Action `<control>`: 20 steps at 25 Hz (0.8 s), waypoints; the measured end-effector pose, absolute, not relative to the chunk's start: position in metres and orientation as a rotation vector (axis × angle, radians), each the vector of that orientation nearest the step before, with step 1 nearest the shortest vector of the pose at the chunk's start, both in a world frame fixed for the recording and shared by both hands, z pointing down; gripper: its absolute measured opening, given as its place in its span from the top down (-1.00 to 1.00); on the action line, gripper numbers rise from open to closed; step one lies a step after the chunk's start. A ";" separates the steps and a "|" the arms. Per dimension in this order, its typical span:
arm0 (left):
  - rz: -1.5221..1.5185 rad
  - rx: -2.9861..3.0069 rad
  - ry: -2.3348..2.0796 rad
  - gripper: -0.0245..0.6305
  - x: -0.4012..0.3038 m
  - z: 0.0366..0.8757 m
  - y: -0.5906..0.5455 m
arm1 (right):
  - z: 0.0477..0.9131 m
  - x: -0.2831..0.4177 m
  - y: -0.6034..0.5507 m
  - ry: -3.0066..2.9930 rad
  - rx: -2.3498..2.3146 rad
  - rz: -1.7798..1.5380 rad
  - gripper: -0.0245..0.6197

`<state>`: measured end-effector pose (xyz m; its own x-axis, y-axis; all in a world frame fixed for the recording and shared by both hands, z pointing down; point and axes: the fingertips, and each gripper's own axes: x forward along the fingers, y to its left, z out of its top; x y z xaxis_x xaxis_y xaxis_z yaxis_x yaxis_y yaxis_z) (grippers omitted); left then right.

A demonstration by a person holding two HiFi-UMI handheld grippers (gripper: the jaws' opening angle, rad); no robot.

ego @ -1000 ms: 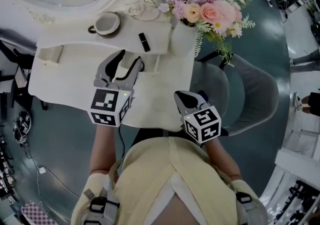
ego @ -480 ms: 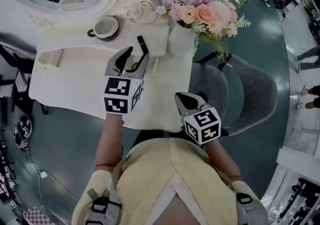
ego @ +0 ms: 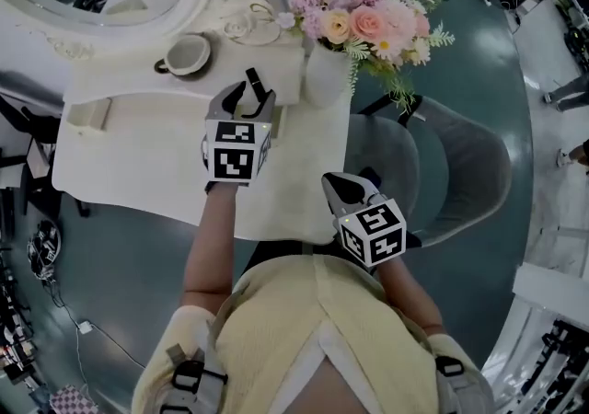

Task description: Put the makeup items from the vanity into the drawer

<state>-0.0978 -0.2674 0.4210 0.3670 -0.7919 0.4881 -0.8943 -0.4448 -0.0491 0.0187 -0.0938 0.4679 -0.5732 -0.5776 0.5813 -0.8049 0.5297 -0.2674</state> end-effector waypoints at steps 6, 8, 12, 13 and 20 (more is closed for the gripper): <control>0.665 2.351 -1.535 0.19 -0.095 0.433 -0.277 | 0.472 0.022 -0.094 -2.339 1.131 0.741 0.91; 0.676 2.331 -1.542 0.19 -0.094 0.438 -0.279 | 0.472 0.022 -0.094 -2.338 1.128 0.744 0.91; 0.702 2.288 -1.557 0.20 -0.096 0.444 -0.281 | 0.473 0.022 -0.095 -2.338 1.124 0.746 0.91; 0.714 2.285 -1.558 0.21 -0.097 0.445 -0.281 | 0.473 0.022 -0.094 -2.337 1.124 0.747 0.91; 0.760 2.291 -1.550 0.34 -0.097 0.446 -0.278 | 0.474 0.022 -0.096 -2.338 1.115 0.747 0.91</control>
<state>-0.0969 -0.2784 0.4457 0.2891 -0.7757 0.5610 -0.9185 -0.3900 -0.0660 0.0223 -0.0958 0.4741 -0.5767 -0.5631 0.5919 -0.8020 0.5283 -0.2788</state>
